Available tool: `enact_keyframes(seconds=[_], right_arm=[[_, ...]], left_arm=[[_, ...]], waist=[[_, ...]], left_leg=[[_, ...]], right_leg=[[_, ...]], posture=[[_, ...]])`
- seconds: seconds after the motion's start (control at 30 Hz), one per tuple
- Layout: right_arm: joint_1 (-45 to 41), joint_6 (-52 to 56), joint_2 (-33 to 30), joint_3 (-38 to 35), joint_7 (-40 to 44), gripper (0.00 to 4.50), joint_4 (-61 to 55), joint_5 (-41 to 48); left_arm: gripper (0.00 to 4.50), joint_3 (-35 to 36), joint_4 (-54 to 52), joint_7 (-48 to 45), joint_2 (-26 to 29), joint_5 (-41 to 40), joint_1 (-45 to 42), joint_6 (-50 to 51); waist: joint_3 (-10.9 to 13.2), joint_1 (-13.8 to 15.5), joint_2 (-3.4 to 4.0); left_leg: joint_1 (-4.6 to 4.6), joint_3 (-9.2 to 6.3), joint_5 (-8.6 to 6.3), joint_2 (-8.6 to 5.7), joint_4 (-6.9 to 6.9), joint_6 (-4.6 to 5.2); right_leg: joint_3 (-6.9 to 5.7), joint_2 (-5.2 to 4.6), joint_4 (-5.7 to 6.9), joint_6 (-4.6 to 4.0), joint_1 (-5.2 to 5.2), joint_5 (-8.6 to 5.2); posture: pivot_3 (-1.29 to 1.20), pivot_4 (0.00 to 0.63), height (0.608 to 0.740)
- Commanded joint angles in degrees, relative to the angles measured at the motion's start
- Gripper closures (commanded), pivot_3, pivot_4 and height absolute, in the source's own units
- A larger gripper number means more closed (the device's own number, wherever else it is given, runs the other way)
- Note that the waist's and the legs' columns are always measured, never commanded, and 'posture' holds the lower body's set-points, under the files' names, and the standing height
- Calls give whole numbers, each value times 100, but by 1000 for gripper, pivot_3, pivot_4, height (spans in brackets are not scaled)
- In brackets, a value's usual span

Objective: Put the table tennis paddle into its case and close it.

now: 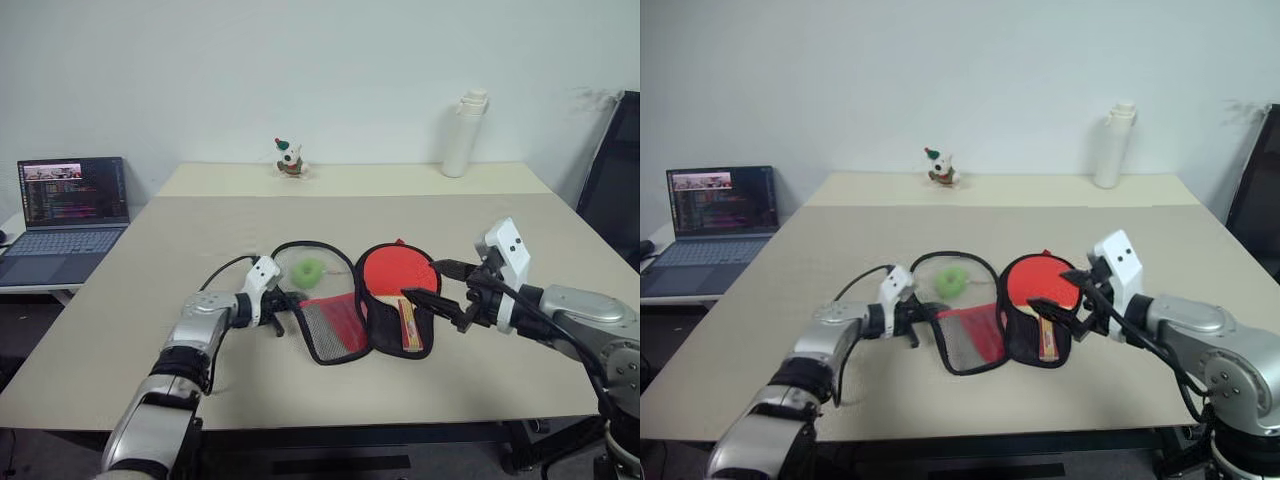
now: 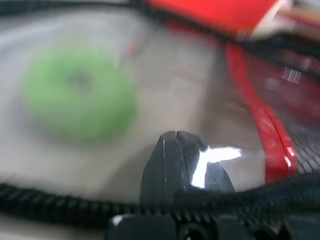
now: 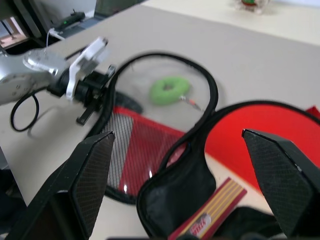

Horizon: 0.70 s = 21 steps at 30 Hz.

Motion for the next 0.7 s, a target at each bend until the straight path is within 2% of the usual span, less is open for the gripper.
enact_keyframes(seconds=[0.03, 0.13, 0.27, 0.37, 0.5, 0.6, 0.7], right_arm=[[181, -53, -383, -518, 197, 0, -174, 294], [424, -53, -776, -953, 295, 0, -25, 423], [898, -151, -1460, -1677, 443, 0, 268, 209], [1086, -264, -1647, -1791, 441, 0, 308, 185], [1127, -337, -1496, -1643, 217, 0, 300, 195], [1196, -441, -1207, -1312, 18, 0, 405, 75], [972, -616, -642, -715, -287, 0, 898, -160]], left_arm=[[4458, -88, -312, -203, -328, -70, -595, -135], [4458, -131, -169, -133, -766, -33, -995, -211], [4458, -110, 816, 535, -1593, 146, -1695, -557], [4458, -90, 1288, 780, -1877, 263, -1891, -800], [4458, -31, 1455, 729, -1840, 305, -1901, -1006], [4458, 93, 1293, 559, -1599, 198, -1793, -993], [4458, 246, 392, -205, -1156, -201, -1302, -575]], waist=[[1, 40, -2], [1, 91, -1], [1, 122, -3], [2, 97, -5], [3, 13, -5], [3, -11, -6], [2, -74, -3]], left_leg=[[-5, 1, 0, -2, 0, 0], [-22, 1, 0, -2, 2, 0], [-37, 4, -6, -8, 7, 11], [-39, 11, -13, -18, 7, 23], [-24, 14, -18, -15, 5, 31], [-21, 8, -18, -4, 6, 31], [-5, 11, -18, 8, 2, 31]], right_leg=[[-8, -1, -7, 2, 0, 1], [-15, -1, -34, 15, 0, 9], [-15, -3, -60, 27, 1, 17], [-14, -5, -67, 33, -1, 18], [7, 19, -60, 33, -3, 19], [12, 37, -53, 32, -3, 19], [25, 53, -45, 30, 0, 20]], posture=[[0, 150, 740], [0, 150, 740], [0, 150, 740], [0, 150, 740], [0, 150, 740], [0, 150, 740], [0, 150, 740]])
